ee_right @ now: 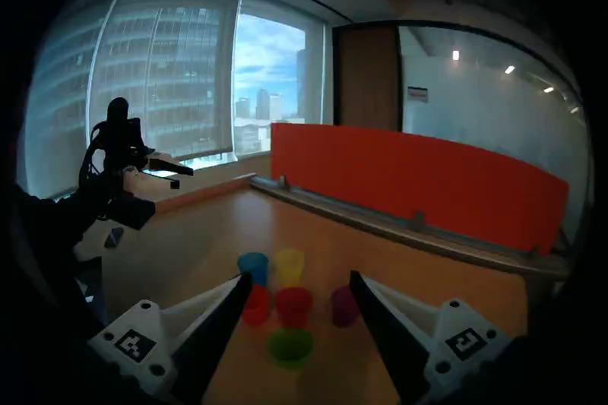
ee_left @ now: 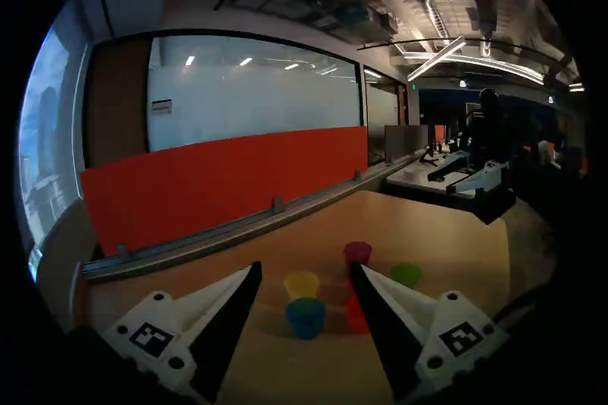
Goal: Pour water
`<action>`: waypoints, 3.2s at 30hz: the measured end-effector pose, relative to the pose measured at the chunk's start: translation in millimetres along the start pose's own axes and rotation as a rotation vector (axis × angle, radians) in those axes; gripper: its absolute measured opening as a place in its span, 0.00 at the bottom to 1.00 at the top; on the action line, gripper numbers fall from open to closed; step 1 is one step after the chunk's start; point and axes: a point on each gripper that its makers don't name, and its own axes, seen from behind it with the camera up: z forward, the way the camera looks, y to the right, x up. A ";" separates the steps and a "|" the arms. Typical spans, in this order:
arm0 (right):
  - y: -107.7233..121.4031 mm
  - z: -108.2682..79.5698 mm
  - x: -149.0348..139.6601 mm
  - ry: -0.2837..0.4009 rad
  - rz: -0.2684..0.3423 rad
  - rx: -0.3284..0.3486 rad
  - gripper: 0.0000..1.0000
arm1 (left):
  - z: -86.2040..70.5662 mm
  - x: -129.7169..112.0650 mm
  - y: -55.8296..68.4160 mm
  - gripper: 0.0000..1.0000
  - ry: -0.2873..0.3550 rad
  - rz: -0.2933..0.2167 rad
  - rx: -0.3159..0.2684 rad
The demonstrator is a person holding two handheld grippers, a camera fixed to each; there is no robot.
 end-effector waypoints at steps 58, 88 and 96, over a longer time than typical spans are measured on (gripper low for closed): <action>-11.1 49.2 -166.2 -0.326 0.023 0.047 1.00 | 49.6 -140.5 -8.7 0.86 -0.223 -0.040 -0.041; -17.6 99.9 -209.1 -0.388 0.002 0.069 1.00 | 53.6 -145.5 -15.7 0.85 -0.232 -0.041 -0.034; -18.9 109.9 -208.0 -0.384 -0.001 0.077 1.00 | 52.8 -145.5 -19.3 0.85 -0.229 -0.051 -0.031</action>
